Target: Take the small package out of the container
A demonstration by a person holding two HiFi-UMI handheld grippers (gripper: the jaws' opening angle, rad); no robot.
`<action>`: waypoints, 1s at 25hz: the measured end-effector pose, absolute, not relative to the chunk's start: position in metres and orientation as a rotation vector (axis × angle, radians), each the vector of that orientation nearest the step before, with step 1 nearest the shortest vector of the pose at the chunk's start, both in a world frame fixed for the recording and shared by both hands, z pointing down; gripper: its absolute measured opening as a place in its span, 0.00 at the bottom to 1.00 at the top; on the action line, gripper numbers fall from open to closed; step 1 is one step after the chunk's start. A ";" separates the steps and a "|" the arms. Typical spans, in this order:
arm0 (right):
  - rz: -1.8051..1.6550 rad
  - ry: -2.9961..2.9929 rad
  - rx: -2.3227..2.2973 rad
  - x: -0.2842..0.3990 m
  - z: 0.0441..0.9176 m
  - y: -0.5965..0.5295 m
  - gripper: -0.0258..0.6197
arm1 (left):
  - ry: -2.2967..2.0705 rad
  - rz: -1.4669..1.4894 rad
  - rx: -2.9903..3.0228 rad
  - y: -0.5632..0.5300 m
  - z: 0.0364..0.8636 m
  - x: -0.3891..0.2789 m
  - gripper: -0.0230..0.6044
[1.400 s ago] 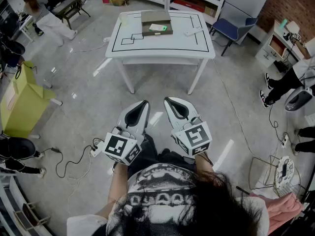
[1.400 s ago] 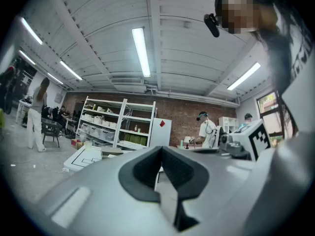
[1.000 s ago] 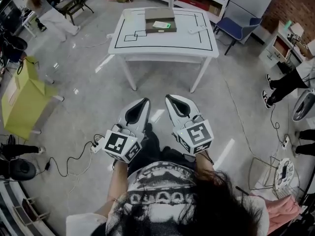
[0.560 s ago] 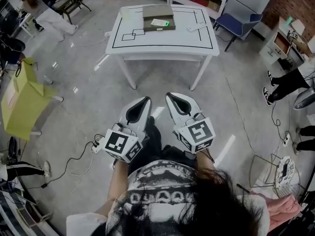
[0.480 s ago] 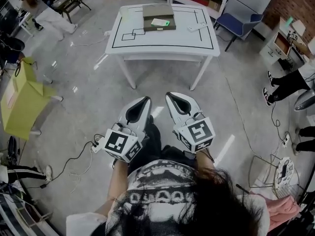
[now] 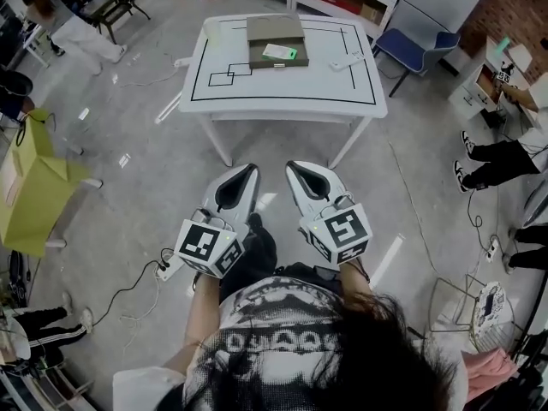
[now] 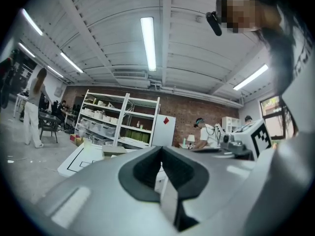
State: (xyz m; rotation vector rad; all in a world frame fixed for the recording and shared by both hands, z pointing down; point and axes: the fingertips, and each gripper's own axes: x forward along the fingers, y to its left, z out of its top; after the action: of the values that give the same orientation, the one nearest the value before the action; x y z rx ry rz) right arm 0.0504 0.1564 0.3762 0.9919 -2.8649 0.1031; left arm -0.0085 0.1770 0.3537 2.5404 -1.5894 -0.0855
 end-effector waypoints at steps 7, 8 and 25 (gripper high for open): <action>0.122 -2.829 1.041 0.012 0.375 0.095 0.04 | -1.510 -0.054 2.589 0.115 0.349 -0.043 0.04; 0.121 -2.823 1.045 0.005 0.375 0.087 0.04 | -1.504 -0.045 2.590 0.107 0.349 -0.051 0.04; 0.113 -2.733 1.129 -0.096 0.383 -0.008 0.04 | -1.354 -0.043 2.644 0.003 0.359 -0.151 0.04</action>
State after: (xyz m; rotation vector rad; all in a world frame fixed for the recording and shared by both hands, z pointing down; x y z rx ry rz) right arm -0.0959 -0.0083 0.3830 1.1294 -2.7332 0.1133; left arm -0.1507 0.0032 0.3589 2.6442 -1.3538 -0.0432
